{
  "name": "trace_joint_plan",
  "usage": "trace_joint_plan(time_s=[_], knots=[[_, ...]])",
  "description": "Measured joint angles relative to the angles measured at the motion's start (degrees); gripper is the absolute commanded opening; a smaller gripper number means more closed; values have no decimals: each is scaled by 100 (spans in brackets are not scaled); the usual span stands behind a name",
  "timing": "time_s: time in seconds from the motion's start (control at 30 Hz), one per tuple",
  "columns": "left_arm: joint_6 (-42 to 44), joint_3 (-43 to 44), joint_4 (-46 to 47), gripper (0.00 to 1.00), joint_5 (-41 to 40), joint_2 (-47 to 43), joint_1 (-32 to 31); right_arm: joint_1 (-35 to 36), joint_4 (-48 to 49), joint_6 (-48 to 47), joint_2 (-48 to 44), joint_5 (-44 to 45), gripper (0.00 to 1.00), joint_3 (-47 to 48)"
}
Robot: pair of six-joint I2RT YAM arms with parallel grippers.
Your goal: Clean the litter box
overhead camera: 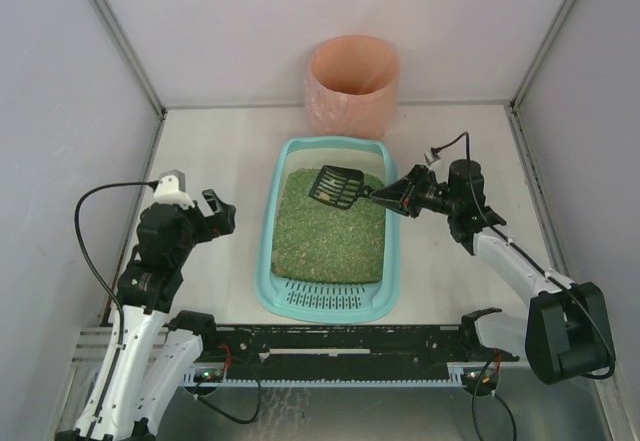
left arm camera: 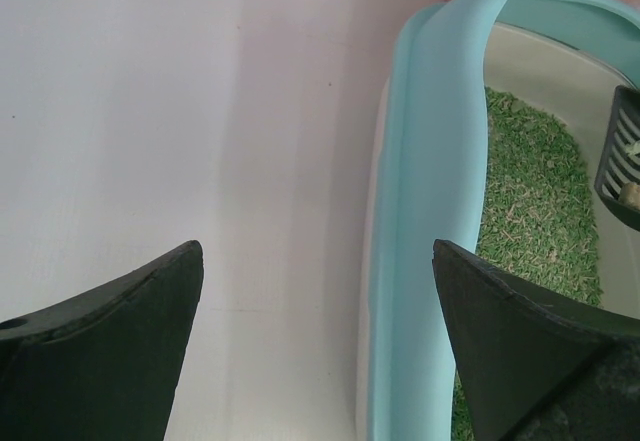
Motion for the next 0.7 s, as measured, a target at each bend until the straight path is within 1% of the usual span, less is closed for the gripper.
trace_joint_plan(time_s=[0.07,0.17,0.27,0.33,0.47,0.7], knots=[[0,0,0,100,-24,-17,0,31,-393,-195,61,31,0,280],[2,0,0,100,-61,-37,0,24,-498,-269,81,0,0,527],[2,0,-4,100,-103,-42,0,-205,-509,-238,48,-46,0,643],[4,0,-9,100,-131,-68,0,-372,-844,-284,83,-2,0,898],[13,0,-9,100,-160,-160,4,-608,-1497,-481,369,245,0,2076],[15,0,-13,99,-155,-175,9,-809,-1725,-879,1340,1082,0,4236]])
